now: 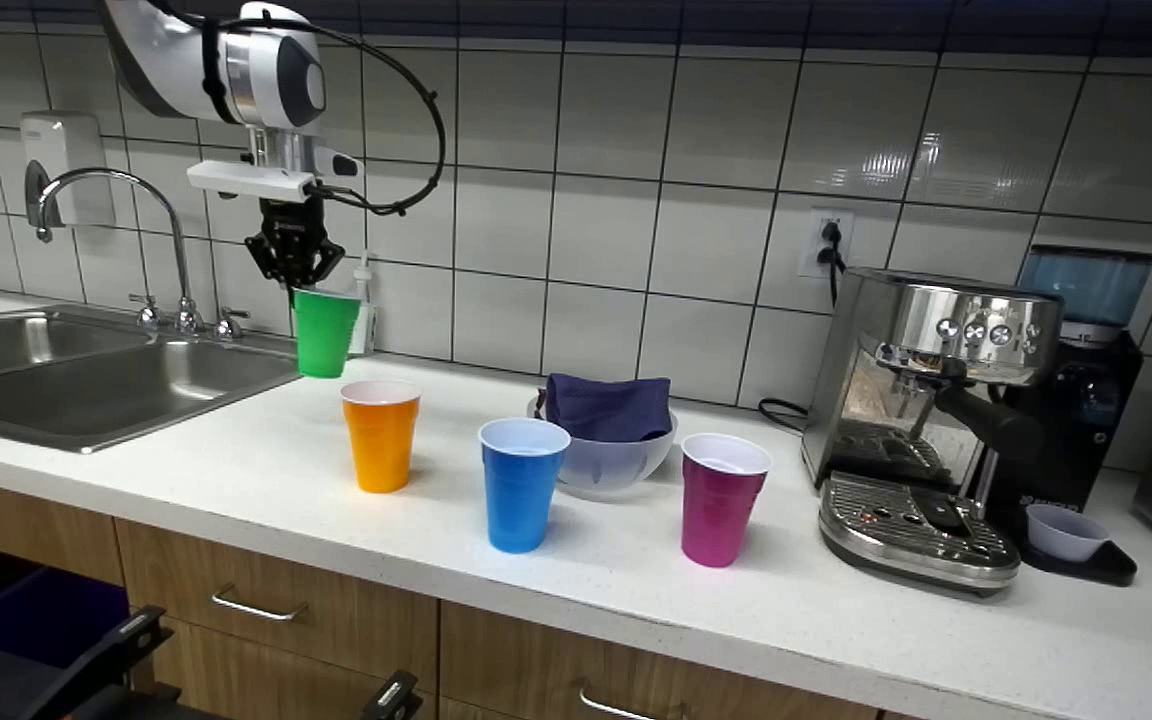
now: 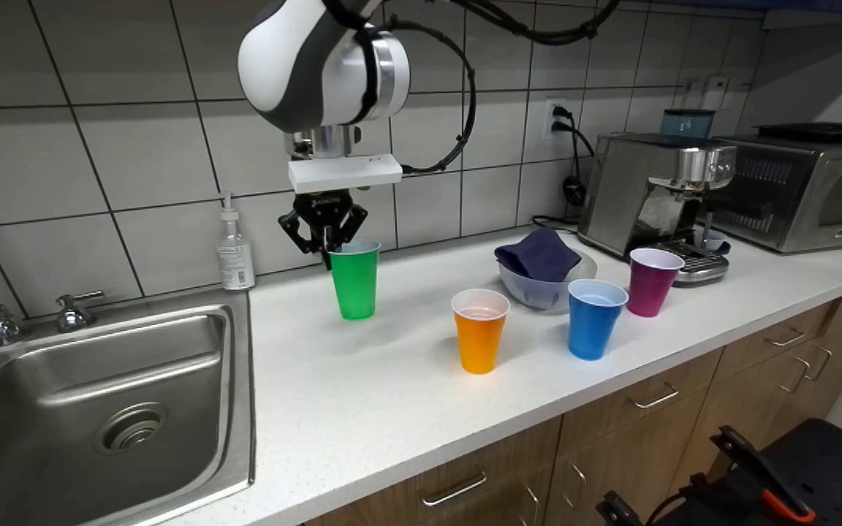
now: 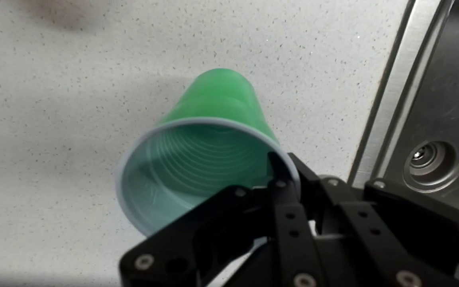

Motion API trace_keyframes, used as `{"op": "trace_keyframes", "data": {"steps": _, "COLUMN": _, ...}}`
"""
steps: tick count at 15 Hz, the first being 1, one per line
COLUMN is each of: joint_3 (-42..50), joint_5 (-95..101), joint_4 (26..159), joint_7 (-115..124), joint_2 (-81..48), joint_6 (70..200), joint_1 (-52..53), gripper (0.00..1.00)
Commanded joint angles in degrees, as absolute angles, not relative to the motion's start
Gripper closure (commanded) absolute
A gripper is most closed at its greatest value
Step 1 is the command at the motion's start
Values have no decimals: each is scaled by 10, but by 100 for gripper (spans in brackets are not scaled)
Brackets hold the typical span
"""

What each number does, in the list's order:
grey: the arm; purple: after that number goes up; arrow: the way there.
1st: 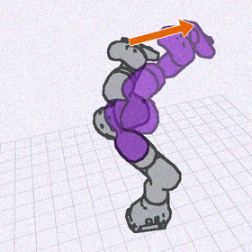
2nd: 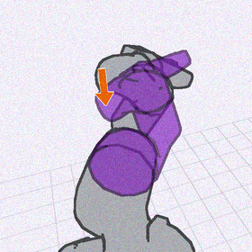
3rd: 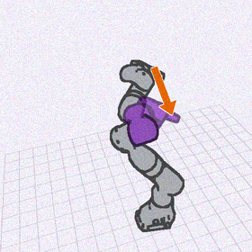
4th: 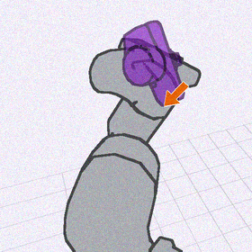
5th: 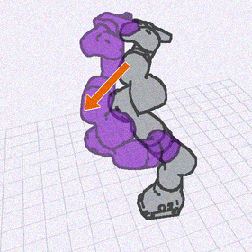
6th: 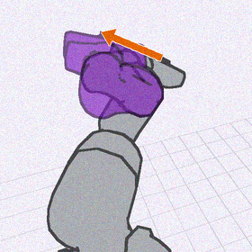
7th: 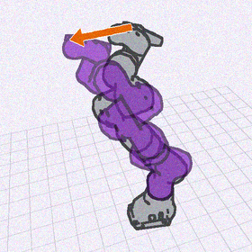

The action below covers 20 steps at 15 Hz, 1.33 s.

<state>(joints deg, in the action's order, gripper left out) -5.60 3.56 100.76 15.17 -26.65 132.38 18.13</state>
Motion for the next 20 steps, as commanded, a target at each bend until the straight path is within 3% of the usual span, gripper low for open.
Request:
{"op": "trace_keyframes", "data": {"steps": 1, "joint_3": -60, "joint_5": 49, "joint_4": 1058, "joint_7": 160, "joint_2": -216, "joint_6": 1313, "joint_1": 185, "gripper": 99}}
{"op": "trace_keyframes", "data": {"steps": 20, "joint_3": -55, "joint_5": 59, "joint_4": 1197, "joint_7": 193, "joint_2": -94, "joint_6": 1333, "joint_1": 154, "gripper": 99}}
